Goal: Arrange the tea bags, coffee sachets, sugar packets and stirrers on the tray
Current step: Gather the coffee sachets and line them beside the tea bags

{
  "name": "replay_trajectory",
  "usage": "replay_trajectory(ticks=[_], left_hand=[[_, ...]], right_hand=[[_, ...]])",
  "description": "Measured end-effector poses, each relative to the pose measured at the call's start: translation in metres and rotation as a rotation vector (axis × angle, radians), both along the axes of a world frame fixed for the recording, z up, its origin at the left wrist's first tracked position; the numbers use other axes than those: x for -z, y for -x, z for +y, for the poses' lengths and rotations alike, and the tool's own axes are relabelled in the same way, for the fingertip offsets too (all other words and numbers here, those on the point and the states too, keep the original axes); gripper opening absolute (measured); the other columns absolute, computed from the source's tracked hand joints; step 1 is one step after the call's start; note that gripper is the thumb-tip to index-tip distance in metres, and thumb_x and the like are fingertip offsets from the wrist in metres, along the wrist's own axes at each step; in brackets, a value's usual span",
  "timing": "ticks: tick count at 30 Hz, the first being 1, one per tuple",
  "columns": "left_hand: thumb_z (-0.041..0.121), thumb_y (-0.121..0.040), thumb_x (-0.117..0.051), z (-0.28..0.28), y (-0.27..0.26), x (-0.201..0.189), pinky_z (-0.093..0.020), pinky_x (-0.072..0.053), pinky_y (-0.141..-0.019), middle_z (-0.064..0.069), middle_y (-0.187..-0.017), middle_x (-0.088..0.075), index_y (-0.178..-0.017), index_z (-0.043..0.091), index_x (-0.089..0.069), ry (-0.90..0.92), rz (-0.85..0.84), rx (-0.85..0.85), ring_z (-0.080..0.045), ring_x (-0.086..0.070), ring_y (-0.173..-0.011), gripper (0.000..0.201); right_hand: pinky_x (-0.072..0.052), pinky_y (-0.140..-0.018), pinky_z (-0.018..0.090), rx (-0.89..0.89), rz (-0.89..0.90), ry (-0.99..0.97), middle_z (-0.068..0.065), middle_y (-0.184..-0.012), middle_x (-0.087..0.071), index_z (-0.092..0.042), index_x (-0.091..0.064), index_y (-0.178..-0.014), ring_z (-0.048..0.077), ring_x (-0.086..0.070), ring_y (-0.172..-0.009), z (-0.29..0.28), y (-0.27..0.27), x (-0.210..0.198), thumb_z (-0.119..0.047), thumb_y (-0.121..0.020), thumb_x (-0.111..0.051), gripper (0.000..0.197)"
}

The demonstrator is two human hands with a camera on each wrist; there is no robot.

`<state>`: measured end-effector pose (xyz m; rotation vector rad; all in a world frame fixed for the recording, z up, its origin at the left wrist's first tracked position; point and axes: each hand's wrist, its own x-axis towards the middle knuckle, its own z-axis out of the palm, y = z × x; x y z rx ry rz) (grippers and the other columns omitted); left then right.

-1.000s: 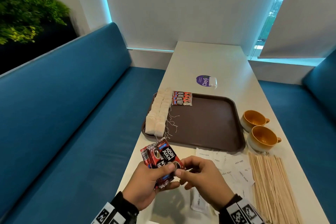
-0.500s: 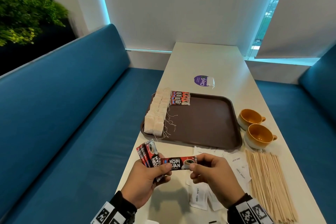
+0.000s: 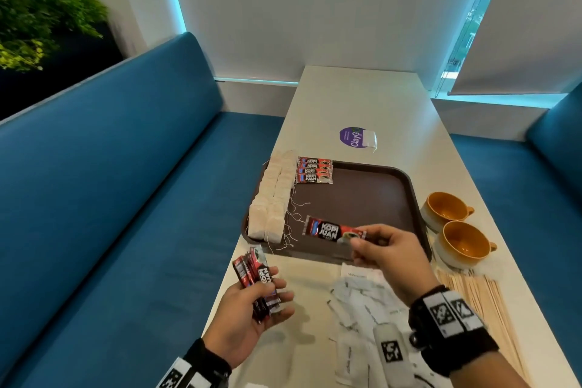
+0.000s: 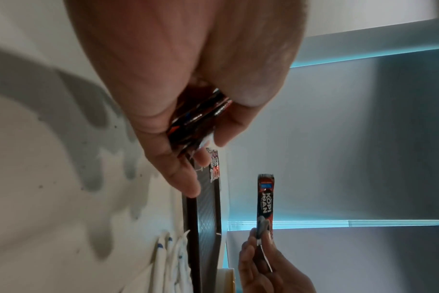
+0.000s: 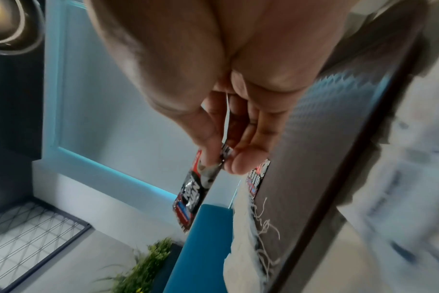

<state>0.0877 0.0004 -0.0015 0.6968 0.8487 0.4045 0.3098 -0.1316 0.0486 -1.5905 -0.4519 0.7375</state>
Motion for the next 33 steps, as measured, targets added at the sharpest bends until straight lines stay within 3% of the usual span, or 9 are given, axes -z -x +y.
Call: replay_trajectory(ticks=[3, 6, 8, 13, 18, 24, 27, 29, 33], left_hand=[[-0.008, -0.097, -0.053, 0.008, 0.0, 0.012, -0.048, -0.062, -0.073, -0.019, -0.111, -0.075, -0.122, 0.001, -0.064, -0.033, 0.075, 0.034, -0.038, -0.073, -0.096, 0.029], [-0.012, -0.093, -0.057, 0.015, -0.002, 0.017, -0.051, -0.061, -0.077, -0.02, -0.11, -0.076, -0.119, -0.001, -0.066, -0.043, 0.119, 0.054, -0.042, -0.073, -0.1, 0.03], [-0.014, -0.09, -0.06, 0.02, -0.004, 0.019, -0.051, -0.061, -0.077, -0.021, -0.11, -0.076, -0.118, -0.002, -0.067, -0.032, 0.132, 0.059, -0.046, -0.072, -0.101, 0.031], [-0.017, -0.087, -0.063, 0.032, -0.009, 0.02, -0.054, -0.061, -0.075, -0.024, -0.107, -0.075, -0.115, -0.005, -0.067, 0.023, 0.158, 0.078, -0.05, -0.072, -0.097, 0.03], [-0.017, -0.086, -0.065, 0.037, -0.011, 0.022, -0.054, -0.062, -0.072, -0.026, -0.107, -0.075, -0.113, -0.006, -0.067, 0.062, 0.159, 0.118, -0.05, -0.072, -0.095, 0.029], [-0.018, -0.086, -0.065, 0.039, -0.01, 0.027, -0.068, -0.052, -0.091, -0.03, -0.107, -0.073, -0.108, -0.009, -0.068, 0.084, 0.165, 0.125, -0.055, -0.069, -0.099, 0.024], [-0.018, -0.086, -0.065, 0.04, -0.011, 0.028, -0.071, -0.049, -0.094, -0.033, -0.106, -0.072, -0.103, -0.009, -0.071, 0.09, 0.174, 0.13, -0.056, -0.069, -0.099, 0.02], [-0.018, -0.085, -0.066, 0.04, -0.011, 0.029, -0.072, -0.049, -0.092, -0.035, -0.106, -0.071, -0.099, -0.011, -0.073, 0.101, 0.17, 0.131, -0.058, -0.068, -0.098, 0.017], [-0.019, -0.083, -0.066, 0.039, -0.011, 0.031, -0.07, -0.05, -0.09, -0.035, -0.107, -0.071, -0.106, -0.012, -0.068, 0.114, 0.162, 0.102, -0.06, -0.067, -0.099, 0.024]], right_hand=[[-0.062, -0.069, 0.029, 0.07, 0.016, 0.027, 0.021, -0.085, -0.073, 0.001, -0.075, -0.099, 0.024, -0.069, -0.072, 0.031, -0.039, 0.01, 0.003, -0.089, -0.071, 0.011], [-0.06, -0.058, 0.024, 0.11, 0.073, 0.025, 0.023, -0.083, -0.067, 0.013, -0.069, -0.104, 0.024, -0.064, -0.066, 0.067, -0.078, 0.028, 0.009, -0.09, -0.067, 0.015], [-0.058, -0.056, 0.023, 0.111, 0.084, 0.053, 0.022, -0.082, -0.067, 0.013, -0.068, -0.105, 0.022, -0.063, -0.064, 0.089, -0.097, 0.04, 0.007, -0.089, -0.069, 0.017], [-0.06, -0.073, 0.036, 0.082, 0.052, 0.195, 0.023, -0.09, -0.075, -0.001, -0.075, -0.103, 0.024, -0.066, -0.071, 0.131, -0.13, 0.065, -0.005, -0.083, -0.081, 0.021], [-0.062, -0.063, 0.027, 0.051, -0.02, 0.249, 0.02, -0.09, -0.076, -0.004, -0.074, -0.102, 0.018, -0.068, -0.065, 0.165, -0.141, 0.074, -0.007, -0.082, -0.083, 0.022], [-0.059, -0.059, 0.024, 0.068, -0.093, 0.393, 0.011, -0.086, -0.076, -0.009, -0.074, -0.097, 0.017, -0.072, -0.071, 0.187, -0.146, 0.077, -0.009, -0.08, -0.085, 0.02], [-0.058, -0.057, 0.024, 0.064, -0.095, 0.493, 0.01, -0.086, -0.076, -0.011, -0.074, -0.092, 0.016, -0.073, -0.072, 0.195, -0.147, 0.072, -0.012, -0.077, -0.088, 0.02], [-0.061, -0.061, 0.028, 0.073, -0.103, 0.53, 0.01, -0.084, -0.076, -0.01, -0.073, -0.09, 0.016, -0.072, -0.07, 0.198, -0.147, 0.07, -0.012, -0.075, -0.089, 0.022], [-0.064, -0.077, 0.038, 0.076, -0.122, 0.565, 0.011, -0.08, -0.076, -0.01, -0.071, -0.085, 0.019, -0.072, -0.071, 0.203, -0.147, 0.07, -0.015, -0.073, -0.092, 0.025]])
